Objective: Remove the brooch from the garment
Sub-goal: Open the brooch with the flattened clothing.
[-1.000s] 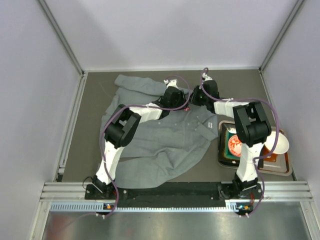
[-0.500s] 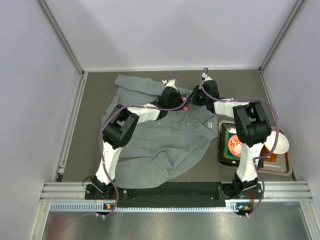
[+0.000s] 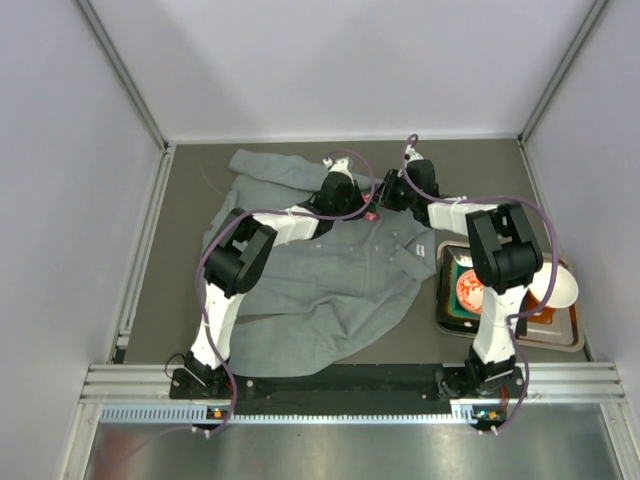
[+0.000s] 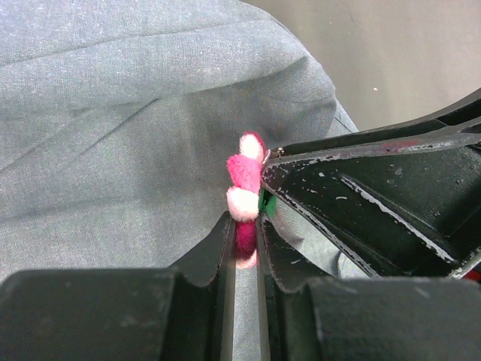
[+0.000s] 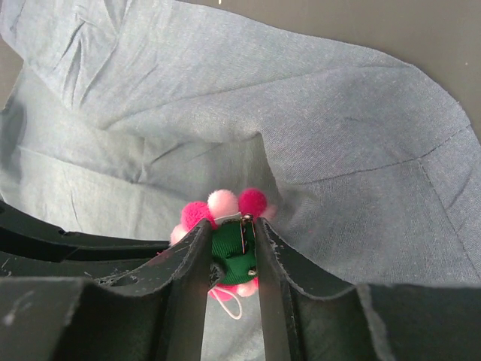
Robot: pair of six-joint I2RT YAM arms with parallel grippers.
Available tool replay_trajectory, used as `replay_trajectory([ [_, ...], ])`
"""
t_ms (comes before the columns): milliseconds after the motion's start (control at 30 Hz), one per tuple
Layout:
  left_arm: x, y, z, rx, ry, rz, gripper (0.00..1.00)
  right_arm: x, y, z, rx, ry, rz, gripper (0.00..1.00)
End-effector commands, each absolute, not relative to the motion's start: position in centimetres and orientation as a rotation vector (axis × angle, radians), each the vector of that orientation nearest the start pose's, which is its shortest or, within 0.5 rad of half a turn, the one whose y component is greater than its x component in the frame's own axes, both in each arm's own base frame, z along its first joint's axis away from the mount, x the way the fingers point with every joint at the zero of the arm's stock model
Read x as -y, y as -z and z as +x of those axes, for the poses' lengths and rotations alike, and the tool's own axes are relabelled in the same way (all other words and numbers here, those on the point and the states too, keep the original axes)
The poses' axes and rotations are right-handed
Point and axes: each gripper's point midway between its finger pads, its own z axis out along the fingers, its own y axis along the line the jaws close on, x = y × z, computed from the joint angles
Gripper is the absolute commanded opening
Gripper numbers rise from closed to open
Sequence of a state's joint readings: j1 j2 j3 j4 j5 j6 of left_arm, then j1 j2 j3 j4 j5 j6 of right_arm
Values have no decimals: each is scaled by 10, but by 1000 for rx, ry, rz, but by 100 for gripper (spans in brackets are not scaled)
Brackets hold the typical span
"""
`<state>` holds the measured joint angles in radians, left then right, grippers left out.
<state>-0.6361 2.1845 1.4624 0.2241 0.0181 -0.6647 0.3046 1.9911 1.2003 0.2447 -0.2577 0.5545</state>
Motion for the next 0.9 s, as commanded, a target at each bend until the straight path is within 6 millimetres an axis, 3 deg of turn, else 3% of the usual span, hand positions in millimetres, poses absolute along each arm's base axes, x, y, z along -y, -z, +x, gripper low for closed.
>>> replay_trajectory([
  [0,395,-106,475,-2062,883,-4,0,-232,-85,487,-2145,-829,127,31],
  [867,395,-106,476,-2053,898,-24,0,-228,-64,482,-2205,-800,145,25],
])
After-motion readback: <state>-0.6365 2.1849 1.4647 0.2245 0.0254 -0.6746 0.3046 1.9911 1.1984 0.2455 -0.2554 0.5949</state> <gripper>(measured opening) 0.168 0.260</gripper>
